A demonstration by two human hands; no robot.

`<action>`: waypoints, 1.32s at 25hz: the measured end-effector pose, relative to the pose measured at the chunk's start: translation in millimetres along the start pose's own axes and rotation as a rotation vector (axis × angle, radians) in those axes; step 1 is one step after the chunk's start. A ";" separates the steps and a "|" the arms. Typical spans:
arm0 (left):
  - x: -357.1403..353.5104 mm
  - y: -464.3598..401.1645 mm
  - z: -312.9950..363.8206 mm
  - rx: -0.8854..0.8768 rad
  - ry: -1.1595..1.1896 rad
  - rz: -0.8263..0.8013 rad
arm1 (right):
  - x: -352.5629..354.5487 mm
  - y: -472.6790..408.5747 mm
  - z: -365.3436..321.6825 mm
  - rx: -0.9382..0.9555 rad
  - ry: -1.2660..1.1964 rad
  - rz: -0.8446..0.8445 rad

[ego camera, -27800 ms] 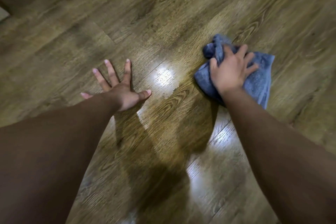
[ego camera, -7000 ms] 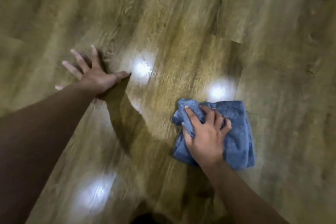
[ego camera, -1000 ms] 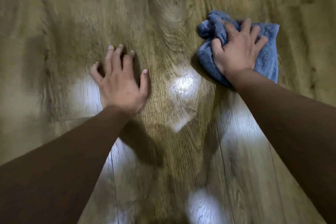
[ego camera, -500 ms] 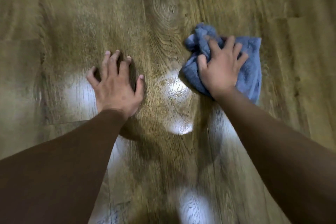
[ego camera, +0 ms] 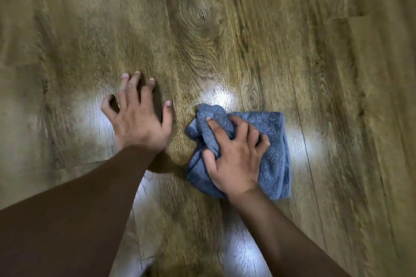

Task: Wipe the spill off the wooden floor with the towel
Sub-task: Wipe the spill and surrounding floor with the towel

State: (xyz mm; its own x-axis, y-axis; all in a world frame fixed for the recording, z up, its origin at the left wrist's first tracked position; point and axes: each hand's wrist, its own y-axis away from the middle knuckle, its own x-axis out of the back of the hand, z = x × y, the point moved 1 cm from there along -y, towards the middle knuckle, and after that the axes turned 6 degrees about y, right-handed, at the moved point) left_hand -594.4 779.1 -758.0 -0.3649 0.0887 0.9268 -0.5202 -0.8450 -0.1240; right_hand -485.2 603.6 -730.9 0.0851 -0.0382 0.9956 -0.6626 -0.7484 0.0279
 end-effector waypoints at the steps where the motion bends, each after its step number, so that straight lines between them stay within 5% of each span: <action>1: 0.4 0.1 0.4 -0.009 0.001 0.008 | 0.0 -4.0 1.6 0.015 0.005 0.006; 11: 0.2 -1.3 2.9 0.012 -0.021 -0.045 | 0.7 -121.5 -38.7 -0.158 0.011 0.097; 22: 42.2 -56.1 -41.5 0.022 0.127 -0.298 | -4.2 -119.4 -35.1 -0.145 0.028 0.155; 28: 86.0 -103.9 -140.0 0.757 0.144 -0.548 | 0.5 -119.9 -37.9 -0.150 0.018 0.105; 33: 103.0 -88.1 -166.6 0.902 0.185 -0.543 | -3.6 -118.7 -37.9 -0.139 -0.012 0.116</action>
State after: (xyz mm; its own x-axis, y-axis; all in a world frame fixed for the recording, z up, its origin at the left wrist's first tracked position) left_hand -714.8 950.6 -710.7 -0.4071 0.5853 0.7012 0.0876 -0.7391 0.6678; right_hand -435.0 717.6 -734.5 0.0103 -0.1272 0.9918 -0.7647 -0.6401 -0.0742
